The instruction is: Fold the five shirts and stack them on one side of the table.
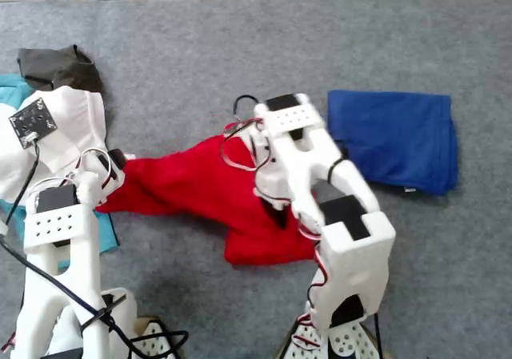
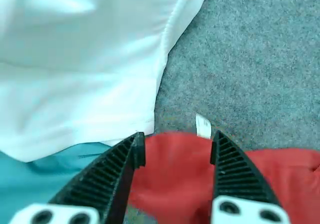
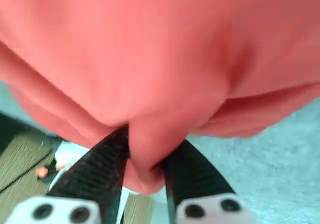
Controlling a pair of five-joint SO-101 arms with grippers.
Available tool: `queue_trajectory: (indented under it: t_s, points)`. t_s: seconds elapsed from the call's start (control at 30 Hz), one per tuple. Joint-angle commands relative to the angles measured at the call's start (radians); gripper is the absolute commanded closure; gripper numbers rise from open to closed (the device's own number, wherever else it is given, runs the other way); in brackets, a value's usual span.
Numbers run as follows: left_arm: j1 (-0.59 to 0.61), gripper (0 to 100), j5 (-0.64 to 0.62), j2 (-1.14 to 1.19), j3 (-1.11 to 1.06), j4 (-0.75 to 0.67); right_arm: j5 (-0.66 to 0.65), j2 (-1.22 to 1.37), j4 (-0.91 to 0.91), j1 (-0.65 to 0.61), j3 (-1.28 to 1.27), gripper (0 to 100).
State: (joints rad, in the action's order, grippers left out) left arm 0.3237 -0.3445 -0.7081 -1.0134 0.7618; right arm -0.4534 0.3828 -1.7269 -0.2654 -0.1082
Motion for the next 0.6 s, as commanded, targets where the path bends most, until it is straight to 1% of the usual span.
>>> queue_trajectory:
  t_s: [0.0, 0.13, 0.23, 0.37, 0.4, 0.53, 0.57]
  points:
    - [0.018, 77, -0.011, 0.006, 0.024, -0.014, -0.091, -0.064, -0.040, 0.095, -0.015, 98.4]
    - [0.054, 77, -0.011, 0.006, 0.030, -0.021, -0.255, -0.173, -0.041, 0.144, -0.162, 98.4]
    - [0.054, 77, -0.011, 0.006, 0.030, -0.034, -0.387, -0.305, -0.041, 0.147, -0.275, 98.4]
    - [0.054, 77, -0.011, 0.008, 0.028, -0.034, -0.531, -0.518, -0.041, 0.144, -0.337, 97.8]
    - [0.054, 77, -0.011, 0.008, 0.028, -0.034, -0.555, -0.564, -0.041, 0.144, -0.341, 95.6]
    - [0.054, 77, -0.011, 0.008, 0.028, -0.035, -0.577, -0.699, -0.040, 0.147, -0.338, 77.3]
    - [0.054, 77, -0.011, 0.008, 0.028, -0.035, -0.582, -0.717, -0.040, 0.146, -0.334, 74.1]
